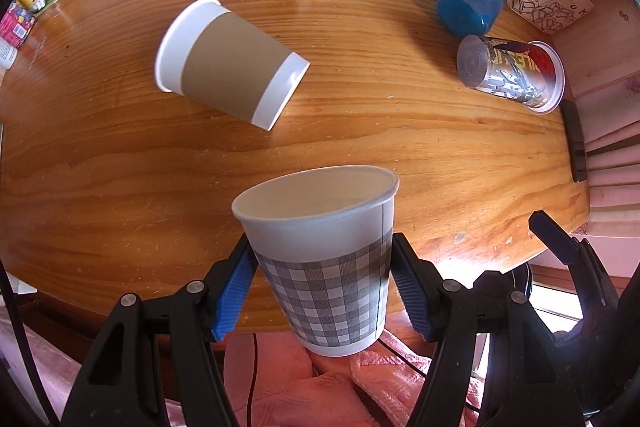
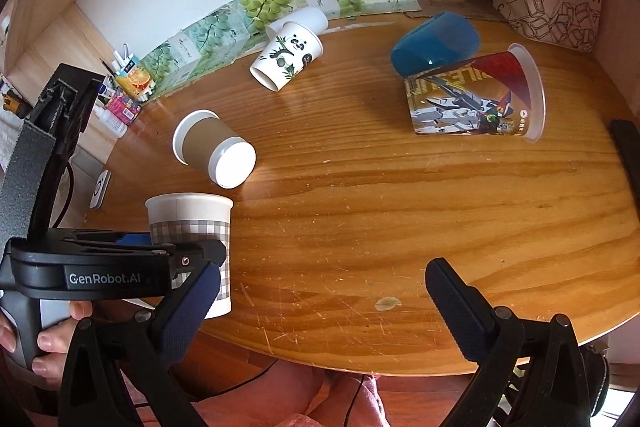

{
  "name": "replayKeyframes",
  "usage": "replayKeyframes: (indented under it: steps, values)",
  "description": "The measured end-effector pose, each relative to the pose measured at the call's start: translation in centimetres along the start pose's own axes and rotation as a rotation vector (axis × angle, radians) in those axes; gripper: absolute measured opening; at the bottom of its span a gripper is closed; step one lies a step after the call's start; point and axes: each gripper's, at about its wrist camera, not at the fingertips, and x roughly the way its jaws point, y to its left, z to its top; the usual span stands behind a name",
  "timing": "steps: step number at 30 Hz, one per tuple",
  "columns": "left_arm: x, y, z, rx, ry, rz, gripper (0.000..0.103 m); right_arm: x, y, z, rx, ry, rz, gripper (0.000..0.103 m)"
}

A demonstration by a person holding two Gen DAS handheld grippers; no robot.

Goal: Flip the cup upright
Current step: 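Lift the grey-checked cup with the left gripper and carry it over the desk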

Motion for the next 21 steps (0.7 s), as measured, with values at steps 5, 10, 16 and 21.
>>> replayKeyframes:
  steps: [5,10,16,21]
  values:
    - [0.4,-0.7,0.6,0.008,0.006,-0.004,0.07,0.5,-0.8,0.0,0.011,0.013,-0.007,0.103]
    - [1.2,-1.3,1.5,0.019,0.031,0.018,0.071,0.9,-1.3,0.1,0.035,0.022,-0.012,0.103]
    - [1.7,-1.0,2.2,-0.005,0.061,0.011,0.073,1.1,-1.6,0.1,0.053,0.02,-0.019,0.103]
    - [1.6,-0.9,2.3,0.001,0.06,0.013,0.077,1.1,-1.7,0.1,0.051,0.022,-0.027,0.103]
